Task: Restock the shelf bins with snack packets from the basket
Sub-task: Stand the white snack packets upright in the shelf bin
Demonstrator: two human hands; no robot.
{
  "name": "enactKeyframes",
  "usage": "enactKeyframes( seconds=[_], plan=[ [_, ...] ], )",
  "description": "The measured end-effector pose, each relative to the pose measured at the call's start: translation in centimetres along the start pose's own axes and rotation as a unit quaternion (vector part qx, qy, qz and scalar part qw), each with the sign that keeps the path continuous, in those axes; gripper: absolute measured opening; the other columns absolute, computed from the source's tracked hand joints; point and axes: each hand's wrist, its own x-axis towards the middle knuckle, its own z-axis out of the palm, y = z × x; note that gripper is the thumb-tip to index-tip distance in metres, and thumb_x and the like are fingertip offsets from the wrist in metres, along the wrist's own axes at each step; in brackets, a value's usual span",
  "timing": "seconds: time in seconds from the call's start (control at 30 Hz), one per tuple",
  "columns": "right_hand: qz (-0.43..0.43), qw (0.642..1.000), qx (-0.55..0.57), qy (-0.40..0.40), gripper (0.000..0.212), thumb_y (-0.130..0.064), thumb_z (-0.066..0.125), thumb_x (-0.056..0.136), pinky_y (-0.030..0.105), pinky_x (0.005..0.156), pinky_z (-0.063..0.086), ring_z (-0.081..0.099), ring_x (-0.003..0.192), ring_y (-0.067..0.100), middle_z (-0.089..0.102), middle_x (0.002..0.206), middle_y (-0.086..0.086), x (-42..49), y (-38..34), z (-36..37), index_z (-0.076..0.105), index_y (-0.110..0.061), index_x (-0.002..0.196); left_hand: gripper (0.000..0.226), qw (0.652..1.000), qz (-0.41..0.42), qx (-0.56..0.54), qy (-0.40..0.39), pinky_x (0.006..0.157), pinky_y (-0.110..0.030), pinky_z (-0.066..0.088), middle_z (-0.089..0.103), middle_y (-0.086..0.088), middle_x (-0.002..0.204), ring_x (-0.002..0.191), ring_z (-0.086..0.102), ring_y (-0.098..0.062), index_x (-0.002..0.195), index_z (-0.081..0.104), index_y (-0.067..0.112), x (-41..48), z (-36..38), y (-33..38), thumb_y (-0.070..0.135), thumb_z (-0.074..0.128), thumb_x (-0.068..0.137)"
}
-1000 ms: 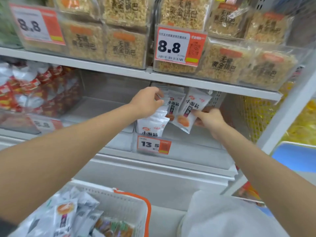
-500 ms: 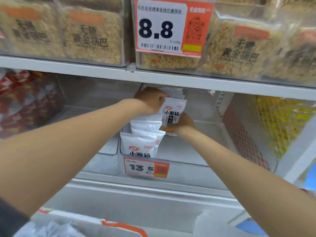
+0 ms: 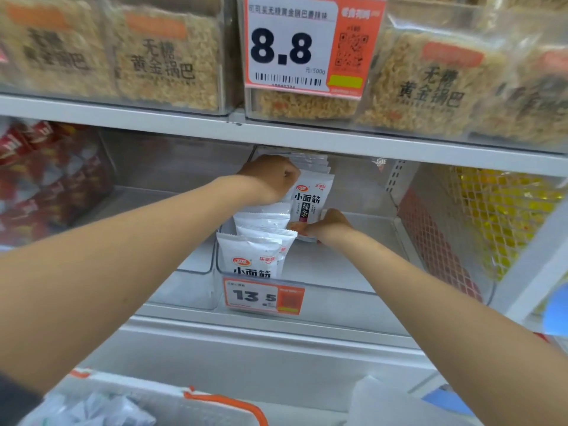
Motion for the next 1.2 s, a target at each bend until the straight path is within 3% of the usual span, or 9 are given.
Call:
enactKeyframes(
  seconds=[0.07,0.17,0.2,0.4,0.6,0.83,0.93,1.07,1.2],
  plan=[
    [0.022,0.999,-0.032,0.015,0.030,-0.031,0.075,0.083,0.028,0.075,0.045,0.060,0.084,0.021,0.063,0.088,0.002,-1.6,-0.6,-1.1,0.060,-0.010,0.098,0.018,1.000,-0.009,-0.013,0.015,0.084,-0.031,0.039,0.045,0.008,0.098,0.091,0.040,-0.016,0.088,0.048,0.031,-0.7,-0.3,0.3,0.026,0.035,0.099],
    [-0.019,0.997,0.006,0.069,0.050,-0.023,0.060,0.095,0.032,0.081,0.046,0.059,0.105,0.030,0.059,0.120,0.015,-4.2,-1.0,-2.6,0.044,0.001,0.135,0.026,0.997,-0.041,-0.015,0.067,0.101,-0.036,0.043,0.061,0.008,0.121,0.110,0.056,-0.019,0.108,0.064,0.034,-3.2,-1.0,1.3,0.034,0.040,0.100],
    [-0.048,0.995,0.023,0.085,0.050,-0.024,0.058,0.096,0.030,0.080,0.044,0.059,0.102,0.028,0.061,0.115,0.014,-5.6,-1.2,-2.9,0.043,-0.002,0.137,0.026,0.994,-0.035,-0.017,0.101,0.102,-0.037,0.042,0.061,0.006,0.125,0.114,0.056,-0.021,0.112,0.065,0.033,-4.2,-1.1,1.6,0.033,0.043,0.099],
    [-0.227,0.953,0.086,0.181,0.011,-0.010,0.061,0.088,0.017,0.066,0.042,0.053,0.071,0.004,0.060,0.080,-0.006,-13.5,-2.1,-2.1,0.065,-0.015,0.098,0.010,0.979,-0.037,-0.085,0.183,0.077,-0.037,0.049,0.058,0.005,0.093,0.088,0.058,-0.020,0.099,0.057,0.024,-12.4,-2.1,2.9,0.021,0.056,0.090],
    [-0.335,0.927,0.073,0.152,0.014,-0.001,0.063,0.080,0.011,0.061,0.039,0.049,0.059,0.003,0.058,0.067,-0.006,-19.6,-1.1,3.6,0.065,-0.014,0.081,0.010,0.965,-0.106,-0.125,0.205,0.065,-0.036,0.043,0.054,0.007,0.070,0.072,0.055,-0.021,0.083,0.048,0.023,-22.4,0.0,2.0,0.020,0.057,0.085],
    [-0.318,0.939,-0.118,-0.061,0.012,-0.012,0.062,0.083,0.023,0.069,0.047,0.054,0.067,0.004,0.066,0.078,-0.008,-21.0,4.1,12.3,0.069,-0.017,0.091,0.006,0.976,-0.173,-0.132,0.006,0.069,-0.031,0.046,0.061,0.007,0.074,0.070,0.056,-0.015,0.087,0.059,0.021,-31.1,4.9,-4.7,0.021,0.064,0.085],
    [-0.268,0.905,-0.264,-0.199,0.020,-0.019,0.057,0.086,0.033,0.083,0.051,0.062,0.090,0.020,0.069,0.098,0.000,-20.2,6.8,16.3,0.068,-0.019,0.102,0.006,0.968,-0.211,-0.115,-0.069,0.071,-0.028,0.046,0.063,0.008,0.079,0.073,0.058,-0.013,0.087,0.060,0.024,-33.3,6.8,-8.0,0.022,0.066,0.085],
    [-0.197,0.851,-0.371,-0.315,0.029,-0.024,0.060,0.089,0.028,0.090,0.045,0.059,0.108,0.021,0.065,0.117,0.002,-19.9,10.9,21.7,0.064,-0.017,0.117,0.006,0.956,-0.219,-0.015,-0.193,0.086,-0.031,0.047,0.053,0.016,0.085,0.091,0.055,-0.012,0.091,0.054,0.032,-34.6,9.0,-10.8,0.032,0.059,0.088],
    [-0.123,0.804,-0.406,-0.416,0.039,-0.050,0.063,0.087,0.033,0.067,0.043,0.053,0.082,0.022,0.057,0.087,0.005,-21.6,14.8,26.9,0.060,-0.012,0.080,0.014,0.950,-0.205,0.014,-0.236,0.088,-0.031,0.044,0.057,0.010,0.106,0.106,0.053,-0.015,0.104,0.058,0.029,-34.9,10.0,-10.9,0.032,0.055,0.091]
  ],
)
